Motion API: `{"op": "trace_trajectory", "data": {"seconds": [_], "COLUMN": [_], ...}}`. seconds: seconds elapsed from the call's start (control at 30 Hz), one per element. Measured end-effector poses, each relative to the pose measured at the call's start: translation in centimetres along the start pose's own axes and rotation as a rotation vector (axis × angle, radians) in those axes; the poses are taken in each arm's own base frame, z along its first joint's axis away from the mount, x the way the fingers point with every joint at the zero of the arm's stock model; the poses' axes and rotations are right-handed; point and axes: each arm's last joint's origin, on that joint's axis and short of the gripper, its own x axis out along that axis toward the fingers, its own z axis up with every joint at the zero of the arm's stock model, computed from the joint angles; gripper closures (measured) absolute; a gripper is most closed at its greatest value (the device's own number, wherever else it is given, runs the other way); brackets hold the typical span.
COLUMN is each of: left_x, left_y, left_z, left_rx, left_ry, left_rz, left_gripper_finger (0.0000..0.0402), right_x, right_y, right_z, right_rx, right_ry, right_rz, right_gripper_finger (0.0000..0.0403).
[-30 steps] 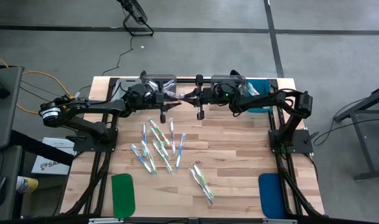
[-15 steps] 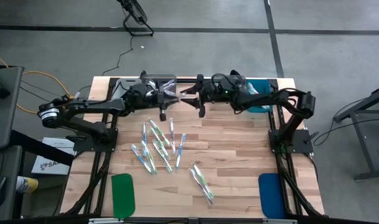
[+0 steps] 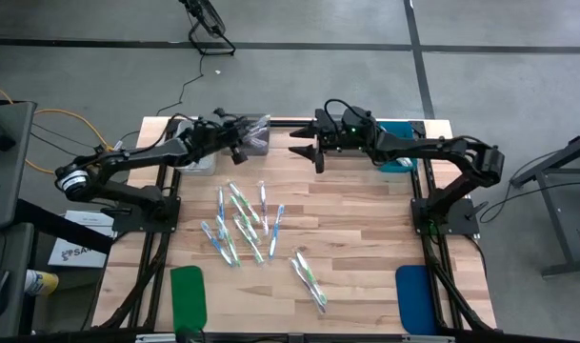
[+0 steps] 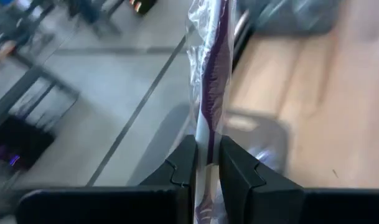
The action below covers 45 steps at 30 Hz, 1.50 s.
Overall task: Pick & Place Toothbrushes
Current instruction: Put the violet toothbrush into the left black bin
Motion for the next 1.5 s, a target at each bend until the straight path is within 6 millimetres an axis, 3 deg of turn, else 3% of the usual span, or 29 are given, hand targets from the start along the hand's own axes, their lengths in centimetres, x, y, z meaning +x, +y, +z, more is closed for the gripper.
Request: {"op": "trace_trajectory", "data": {"seconds": [0.2,0.47,0.9,1.23,1.5], "left_x": [0.2,1.8,4.5,5.8,5.6], "left_y": [0.8,0.4,0.9,0.5,0.8], "left_z": [0.3,-0.2,1.4,0.3,-0.1], "left_rx": [0.052,0.009,0.006,0.003,-0.002], "left_ry": [0.19,0.345,0.647,0.78,0.811], "left_rz": [0.097,0.086,0.008,-0.017,-0.03], "left_gripper_finger": [0.0363,0.0363,0.0363,0.0362,0.0306], "right_x": [0.0,0.0,0.0,0.1,0.2], "right_y": [0.0,0.0,0.0,0.2,0.7], "right_z": [-0.4,-0.5,-0.6,-0.8,-0.8], "right_rx": [0.014,0.019,0.049,0.056,0.056], "right_ry": [0.038,0.048,0.057,0.074,0.079], "right_rz": [-0.003,-0.003,-0.004,0.003,0.018], "right_gripper_finger": [0.0183,0.0183,0.0183,0.0183,0.0183]}}
